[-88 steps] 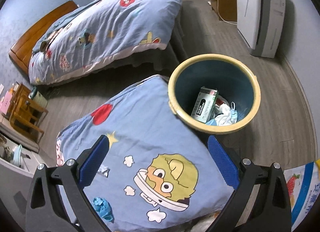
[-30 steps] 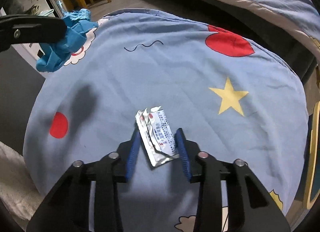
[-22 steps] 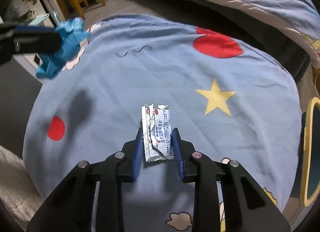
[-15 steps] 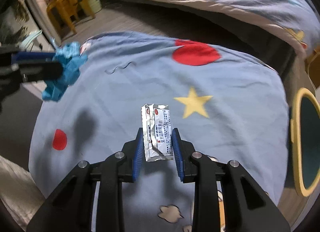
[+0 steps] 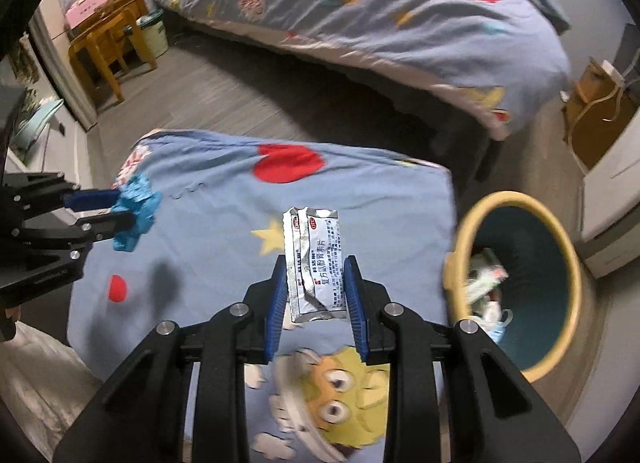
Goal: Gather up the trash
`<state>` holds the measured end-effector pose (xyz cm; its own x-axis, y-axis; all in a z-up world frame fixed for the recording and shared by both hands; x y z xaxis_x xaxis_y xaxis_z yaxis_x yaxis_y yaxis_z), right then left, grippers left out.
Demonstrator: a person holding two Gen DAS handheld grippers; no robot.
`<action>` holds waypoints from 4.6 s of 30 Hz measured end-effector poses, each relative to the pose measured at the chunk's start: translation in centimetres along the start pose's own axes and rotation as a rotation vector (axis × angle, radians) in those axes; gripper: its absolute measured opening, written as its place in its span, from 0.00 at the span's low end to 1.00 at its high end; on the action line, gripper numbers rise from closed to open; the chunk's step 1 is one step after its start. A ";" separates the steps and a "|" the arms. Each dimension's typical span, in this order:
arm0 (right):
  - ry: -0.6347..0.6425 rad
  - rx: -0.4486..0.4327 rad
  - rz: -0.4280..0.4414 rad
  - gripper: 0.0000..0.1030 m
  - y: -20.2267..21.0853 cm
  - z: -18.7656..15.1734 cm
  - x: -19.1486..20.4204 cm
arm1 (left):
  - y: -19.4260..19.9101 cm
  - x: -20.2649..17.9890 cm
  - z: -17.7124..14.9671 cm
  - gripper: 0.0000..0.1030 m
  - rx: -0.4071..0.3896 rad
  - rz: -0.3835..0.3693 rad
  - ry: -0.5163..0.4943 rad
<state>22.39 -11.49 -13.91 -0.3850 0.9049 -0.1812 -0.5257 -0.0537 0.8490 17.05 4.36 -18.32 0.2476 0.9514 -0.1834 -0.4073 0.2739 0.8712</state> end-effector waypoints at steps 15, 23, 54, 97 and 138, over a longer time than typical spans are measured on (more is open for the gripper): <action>-0.142 -0.014 -0.007 0.26 -1.6 -0.4 -8.0 | -2.3 -4.4 1.5 0.29 -0.007 0.017 -0.048; -0.275 0.004 0.008 0.26 -2.2 -2.5 -14.1 | -4.2 -11.7 3.8 0.29 -0.026 -0.049 -0.118; -0.600 0.075 -0.028 0.27 -6.5 -9.7 -27.3 | -13.5 -27.8 13.0 0.29 -0.050 -0.149 -0.327; -0.580 0.042 -0.124 0.50 0.6 -10.9 -26.4 | -4.6 -25.9 11.7 0.73 -0.210 -0.187 -0.269; -0.498 -0.208 -0.403 0.94 10.8 -11.8 -24.4 | 3.1 -25.8 8.3 0.95 -0.393 -0.110 -0.220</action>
<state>17.15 -39.09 -6.18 0.2415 0.9553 -0.1703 -0.7097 0.2935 0.6405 16.67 -20.49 -7.12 0.4717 0.8726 -0.1268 -0.6598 0.4447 0.6058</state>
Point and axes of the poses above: each gripper's, at about its wrist camera, not at the fingertips, and y roughly against the way its jaws point, x to its left, z to its top, the point moved 10 cm from there along -y, roughly the way its jaws point, and after that the axes turned 13 degrees about -z, right-handed, at the moved point
